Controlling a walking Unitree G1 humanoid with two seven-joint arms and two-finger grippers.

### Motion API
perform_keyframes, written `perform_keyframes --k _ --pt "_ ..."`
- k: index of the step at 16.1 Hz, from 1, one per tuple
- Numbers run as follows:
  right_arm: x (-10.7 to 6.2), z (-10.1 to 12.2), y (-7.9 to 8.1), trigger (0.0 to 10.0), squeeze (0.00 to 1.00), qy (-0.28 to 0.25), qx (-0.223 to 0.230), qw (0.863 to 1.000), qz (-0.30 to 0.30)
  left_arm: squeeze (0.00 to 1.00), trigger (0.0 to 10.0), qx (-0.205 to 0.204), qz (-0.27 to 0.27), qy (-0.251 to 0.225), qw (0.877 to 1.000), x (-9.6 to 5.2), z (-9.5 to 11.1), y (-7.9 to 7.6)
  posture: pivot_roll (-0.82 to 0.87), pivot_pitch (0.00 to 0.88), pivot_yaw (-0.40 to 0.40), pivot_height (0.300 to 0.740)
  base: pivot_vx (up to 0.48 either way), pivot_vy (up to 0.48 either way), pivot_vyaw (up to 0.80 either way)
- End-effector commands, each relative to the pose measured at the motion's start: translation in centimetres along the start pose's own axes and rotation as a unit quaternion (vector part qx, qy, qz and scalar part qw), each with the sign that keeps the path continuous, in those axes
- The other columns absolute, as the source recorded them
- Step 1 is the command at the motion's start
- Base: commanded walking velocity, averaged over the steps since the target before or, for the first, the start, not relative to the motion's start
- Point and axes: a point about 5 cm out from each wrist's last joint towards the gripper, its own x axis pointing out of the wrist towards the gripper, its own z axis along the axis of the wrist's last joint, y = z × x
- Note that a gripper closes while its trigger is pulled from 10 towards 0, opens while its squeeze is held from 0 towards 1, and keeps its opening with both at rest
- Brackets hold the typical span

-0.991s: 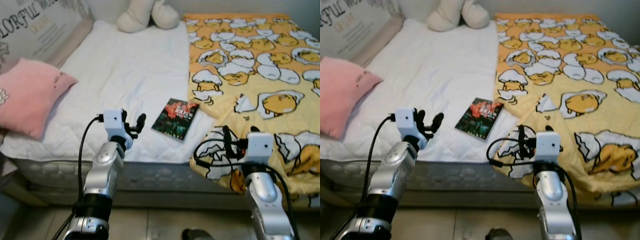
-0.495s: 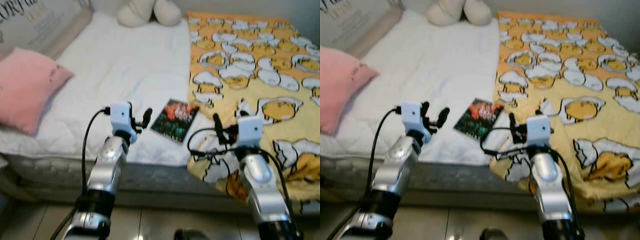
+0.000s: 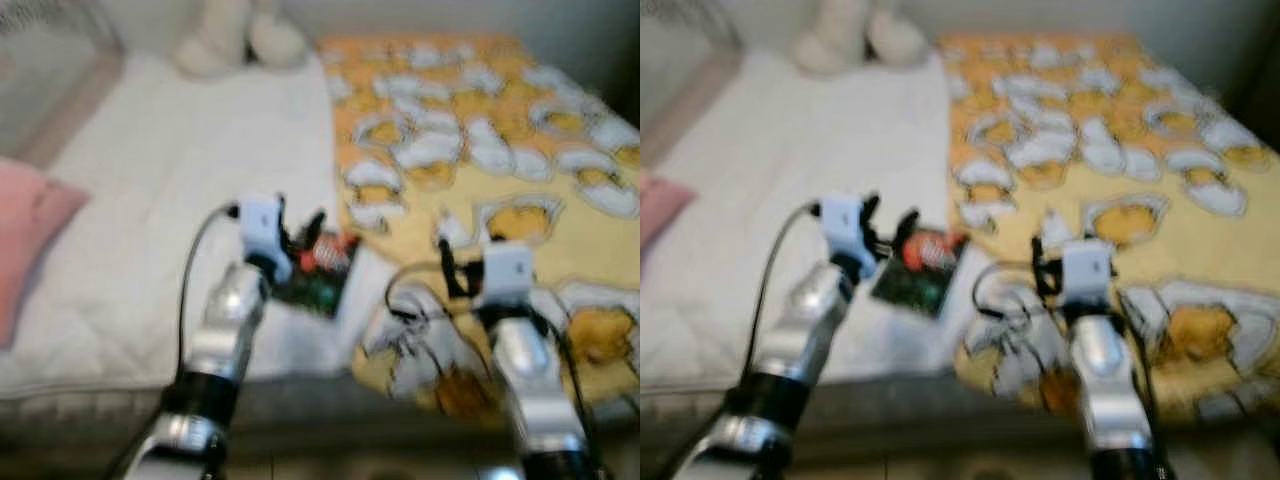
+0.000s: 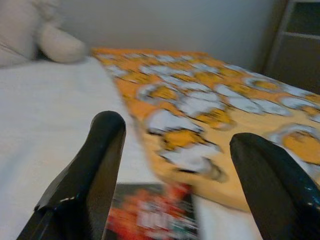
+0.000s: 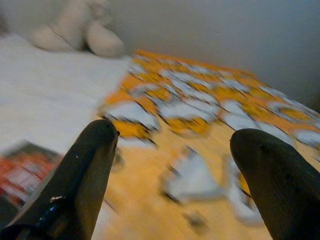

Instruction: Clean up the room

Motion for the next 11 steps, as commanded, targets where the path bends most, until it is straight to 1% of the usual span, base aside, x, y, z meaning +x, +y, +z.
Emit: perform_keyframes --k 1,3,5,6,7,8,9,10,11 --pt "0.3 0.8 0.7 10.0 0.00 -0.019 -0.001 1.000 0.010 0.00 10.0 0.002 0.010 0.008 1.000 -0.3 -0.3 0.7 -0.17 0.000 0.034 0.736 0.480 0.000 0.00" --pt "0.3 0.8 0.9 10.0 0.00 -0.021 -0.002 1.000 0.012 0.00 10.0 -0.001 0.008 0.009 1.000 -0.3 -0.3 0.9 -0.17 0.000 0.042 0.736 0.480 0.000 0.00" --pt "0.1 0.7 1.0 10.0 0.00 -0.020 -0.002 1.000 0.013 0.00 10.0 -0.005 0.006 0.014 1.000 -0.3 -0.4 1.1 -0.17 0.000 0.048 0.736 0.247 0.412 0.00" --pt "0.0 0.6 1.0 10.0 0.00 -0.015 -0.002 1.000 0.014 0.00 10.0 -0.009 0.003 0.016 1.000 -0.3 -0.5 1.1 -0.17 0.000 0.048 0.736 0.000 0.480 0.00" --pt "-0.3 0.3 1.3 10.0 0.00 -0.007 0.000 1.000 0.018 0.00 10.0 0.009 -0.008 0.022 1.000 -0.2 -0.5 1.1 -0.17 0.000 0.053 0.736 0.000 0.480 -0.51" --pt "-0.5 0.2 1.5 10.0 0.00 -0.006 0.001 1.000 0.020 0.00 10.0 0.020 -0.017 0.025 0.999 -0.1 -0.5 1.0 -0.17 0.000 0.054 0.736 0.000 0.000 -0.51" --pt "-1.0 0.1 1.8 10.0 0.00 -0.008 0.007 1.000 0.020 0.00 10.0 0.033 -0.029 0.049 0.998 0.3 -0.9 0.8 -0.16 0.000 0.061 0.736 0.000 0.000 0.00" --pt "-1.4 0.1 2.0 10.0 0.00 -0.009 0.012 1.000 0.017 0.00 10.0 0.036 -0.037 0.079 0.996 0.8 -1.4 0.6 -0.16 0.027 0.066 0.736 0.000 0.000 0.00" --pt "-1.8 0.2 2.2 10.0 0.00 -0.009 0.021 1.000 0.012 0.00 10.0 0.026 -0.049 0.109 0.993 1.4 -2.0 0.3 -0.15 0.058 0.070 0.736 0.000 0.000 0.00"
